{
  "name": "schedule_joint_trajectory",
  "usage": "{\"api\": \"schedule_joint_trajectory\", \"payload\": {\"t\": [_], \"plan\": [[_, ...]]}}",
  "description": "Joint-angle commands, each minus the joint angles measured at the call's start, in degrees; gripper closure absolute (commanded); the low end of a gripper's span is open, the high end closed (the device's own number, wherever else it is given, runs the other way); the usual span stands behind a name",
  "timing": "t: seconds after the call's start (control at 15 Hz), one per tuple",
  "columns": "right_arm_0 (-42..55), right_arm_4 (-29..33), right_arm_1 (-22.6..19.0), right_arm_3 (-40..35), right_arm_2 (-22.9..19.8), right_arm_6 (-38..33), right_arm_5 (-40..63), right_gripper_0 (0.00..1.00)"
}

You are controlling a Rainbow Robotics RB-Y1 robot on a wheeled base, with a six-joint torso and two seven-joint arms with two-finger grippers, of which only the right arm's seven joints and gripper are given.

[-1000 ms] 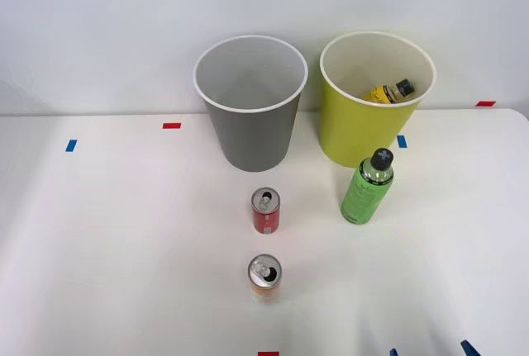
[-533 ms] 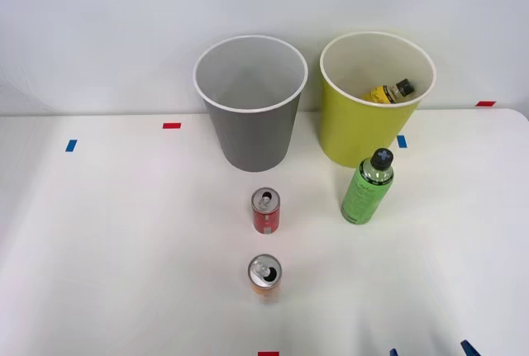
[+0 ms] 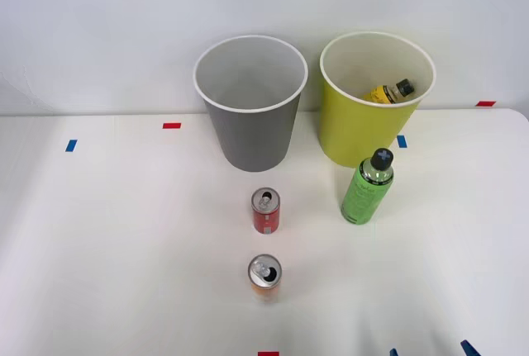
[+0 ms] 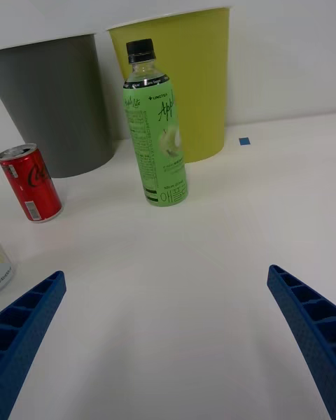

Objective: Put cans in the gray bin, plastic bottles in the light green bin

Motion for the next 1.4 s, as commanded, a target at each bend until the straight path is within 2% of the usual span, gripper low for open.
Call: {"api": "schedule_joint_trajectory", "payload": {"t": [0.07,0.8,0.93,1.13,1.4], "plan": [[0.0,0.0,0.0,0.0,0.0,0.0,0.0,0.00],[0.0,0.0,0.0,0.0,0.0,0.0,0.0,0.00],[-1.5,-0.4,0.6,2.7,-0.4,-0.3,1.0,0.00],[-4.0,-5.3,1.1,3.1,0.4,0.4,0.4,0.00],[-9.6,-6.9,3.3,3.1,-0.1,1.1,0.3,0.00]]}}
